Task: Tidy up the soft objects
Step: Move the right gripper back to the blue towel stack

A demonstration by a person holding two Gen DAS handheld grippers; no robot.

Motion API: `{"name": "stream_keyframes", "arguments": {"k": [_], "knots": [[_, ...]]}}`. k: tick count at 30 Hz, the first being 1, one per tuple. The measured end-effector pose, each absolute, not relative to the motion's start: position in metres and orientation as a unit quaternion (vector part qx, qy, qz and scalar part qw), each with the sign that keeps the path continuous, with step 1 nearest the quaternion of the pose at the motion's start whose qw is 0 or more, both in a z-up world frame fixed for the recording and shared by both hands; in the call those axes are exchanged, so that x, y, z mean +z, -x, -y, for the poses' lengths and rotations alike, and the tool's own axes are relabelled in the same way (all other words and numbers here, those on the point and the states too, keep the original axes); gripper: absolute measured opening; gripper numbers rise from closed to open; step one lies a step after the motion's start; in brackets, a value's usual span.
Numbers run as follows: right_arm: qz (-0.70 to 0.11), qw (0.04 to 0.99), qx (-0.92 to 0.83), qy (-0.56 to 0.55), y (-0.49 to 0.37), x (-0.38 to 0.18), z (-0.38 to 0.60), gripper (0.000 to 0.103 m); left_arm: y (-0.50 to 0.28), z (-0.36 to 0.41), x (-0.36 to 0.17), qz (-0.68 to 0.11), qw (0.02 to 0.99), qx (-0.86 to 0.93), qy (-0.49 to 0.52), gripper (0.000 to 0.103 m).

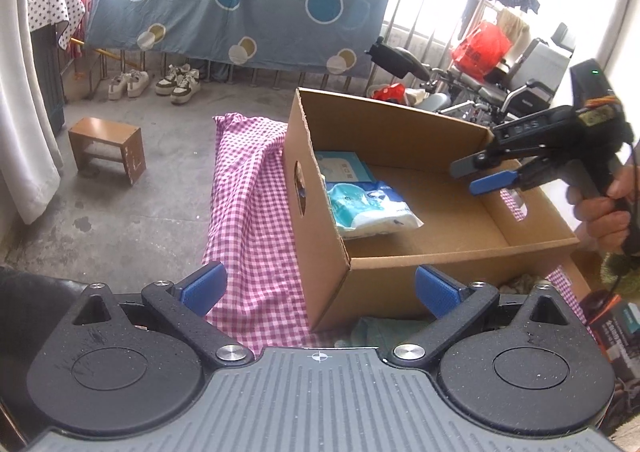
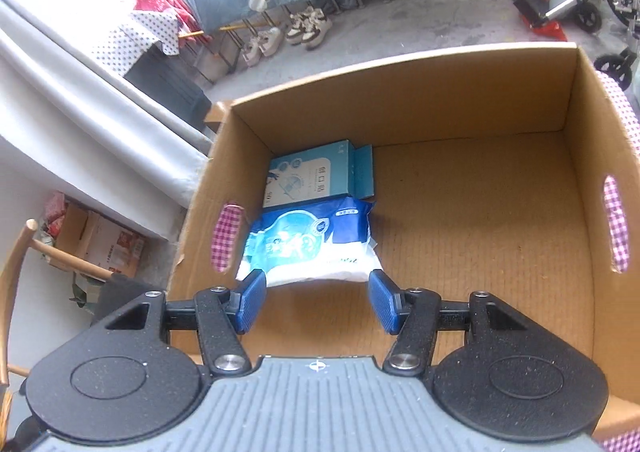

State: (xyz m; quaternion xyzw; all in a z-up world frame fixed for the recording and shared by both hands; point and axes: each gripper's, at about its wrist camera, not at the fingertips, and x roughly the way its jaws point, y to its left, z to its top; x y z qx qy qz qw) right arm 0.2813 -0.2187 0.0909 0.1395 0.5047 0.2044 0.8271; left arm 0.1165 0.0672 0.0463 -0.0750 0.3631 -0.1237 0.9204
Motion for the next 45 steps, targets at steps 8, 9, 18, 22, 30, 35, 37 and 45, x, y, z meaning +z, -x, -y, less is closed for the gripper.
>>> {"name": "stream_keyframes", "arguments": {"k": [8,9,18,22,30,35,37,45], "knots": [[-0.436,0.841,0.290,-0.137,-0.174,0.122,0.224,0.060,-0.103,-0.073,0.035,-0.374,0.911,-0.131,0.109,0.091],[-0.435,0.837,0.300,-0.138,-0.164,0.116,0.220,0.060,-0.103,-0.073,0.031,-0.380,0.908,-0.136,0.115,0.086],[-0.499,0.795,0.310,-0.151,-0.125,0.026,0.188,0.048,-0.116,-0.059,-0.017,-0.448,0.860,-0.180,0.168,0.067],[-0.505,0.790,0.281,-0.203,-0.129,0.014,0.209,0.048,-0.119,-0.044,-0.021,-0.444,0.860,-0.208,0.143,0.063],[-0.495,0.789,0.272,-0.241,-0.137,0.010,0.227,0.049,-0.145,-0.023,-0.035,-0.476,0.842,-0.229,0.111,0.059],[-0.495,0.782,0.274,-0.259,-0.140,0.002,0.233,0.049,-0.157,-0.014,-0.041,-0.494,0.834,-0.223,0.101,0.059],[-0.494,0.781,0.276,-0.264,-0.141,0.000,0.235,0.049,-0.160,-0.012,-0.043,-0.499,0.832,-0.220,0.099,0.058],[-0.485,0.787,0.276,-0.263,-0.142,0.000,0.239,0.049,-0.159,-0.002,-0.047,-0.508,0.831,-0.206,0.093,0.018]]}}
